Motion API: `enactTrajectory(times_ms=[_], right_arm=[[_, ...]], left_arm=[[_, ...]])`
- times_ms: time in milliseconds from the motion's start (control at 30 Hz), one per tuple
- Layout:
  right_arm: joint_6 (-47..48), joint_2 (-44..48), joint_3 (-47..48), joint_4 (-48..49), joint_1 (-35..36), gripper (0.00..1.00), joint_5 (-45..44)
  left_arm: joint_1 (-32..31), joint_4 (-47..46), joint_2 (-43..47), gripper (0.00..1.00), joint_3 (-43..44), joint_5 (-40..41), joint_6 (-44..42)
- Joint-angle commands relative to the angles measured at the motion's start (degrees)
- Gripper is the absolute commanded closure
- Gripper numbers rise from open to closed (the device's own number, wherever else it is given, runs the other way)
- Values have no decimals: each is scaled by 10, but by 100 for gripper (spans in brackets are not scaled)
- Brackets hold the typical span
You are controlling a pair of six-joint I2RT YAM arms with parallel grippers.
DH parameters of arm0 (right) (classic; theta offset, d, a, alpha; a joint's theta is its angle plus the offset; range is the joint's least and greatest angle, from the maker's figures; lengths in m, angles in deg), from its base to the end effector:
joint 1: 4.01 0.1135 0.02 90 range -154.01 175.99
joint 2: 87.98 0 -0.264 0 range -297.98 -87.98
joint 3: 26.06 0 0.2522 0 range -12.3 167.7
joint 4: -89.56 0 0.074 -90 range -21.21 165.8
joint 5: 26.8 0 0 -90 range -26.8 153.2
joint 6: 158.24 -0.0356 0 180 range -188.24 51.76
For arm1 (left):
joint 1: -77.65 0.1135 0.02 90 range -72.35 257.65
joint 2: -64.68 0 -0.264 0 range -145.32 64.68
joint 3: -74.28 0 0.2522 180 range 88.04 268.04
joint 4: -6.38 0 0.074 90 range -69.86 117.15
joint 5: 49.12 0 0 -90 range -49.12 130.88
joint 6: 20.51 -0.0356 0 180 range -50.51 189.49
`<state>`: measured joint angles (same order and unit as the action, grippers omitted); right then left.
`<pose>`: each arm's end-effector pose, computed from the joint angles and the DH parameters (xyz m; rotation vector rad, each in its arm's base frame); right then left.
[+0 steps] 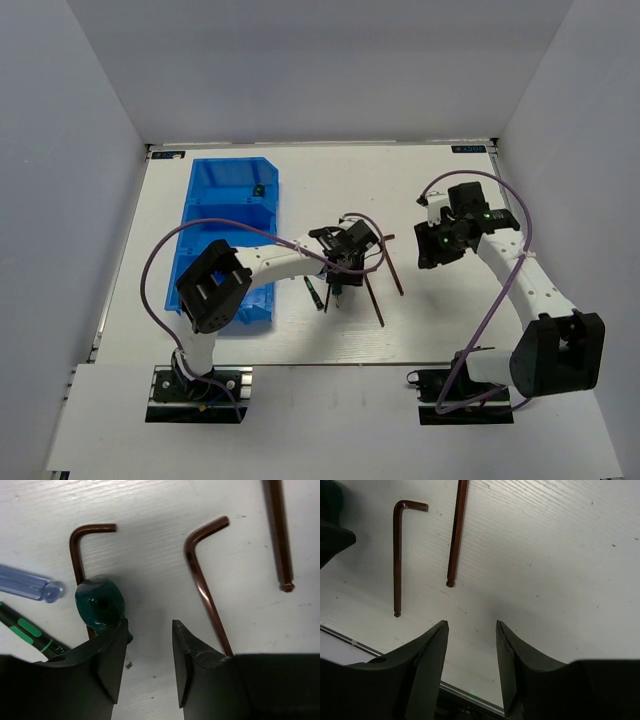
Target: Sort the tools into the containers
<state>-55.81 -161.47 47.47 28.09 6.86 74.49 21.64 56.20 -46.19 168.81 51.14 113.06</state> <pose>0.2435 0.0539 0.2711 -0.5959 2.5625 0.2508 0.2290 -0.3282 0.1895 0.2439 2.7142 -0.2813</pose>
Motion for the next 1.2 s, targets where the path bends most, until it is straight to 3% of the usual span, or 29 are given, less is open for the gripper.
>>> enactTrajectory(times_ms=[0,333,567,1167], right_arm=[[-3,13,-5,1,-15,51,22],[2,8,-18,0,-52,51,59],[1,10,-46,3,-62,51,80],[-6,24,-74,9,-67,51,94]], left_arm=[[-3,45,10,48,20,57,36],[-37,77,59,49,59,137,49],[-37,84,83,49,0,155,72],[-25,107,-14,49,41,165,72]])
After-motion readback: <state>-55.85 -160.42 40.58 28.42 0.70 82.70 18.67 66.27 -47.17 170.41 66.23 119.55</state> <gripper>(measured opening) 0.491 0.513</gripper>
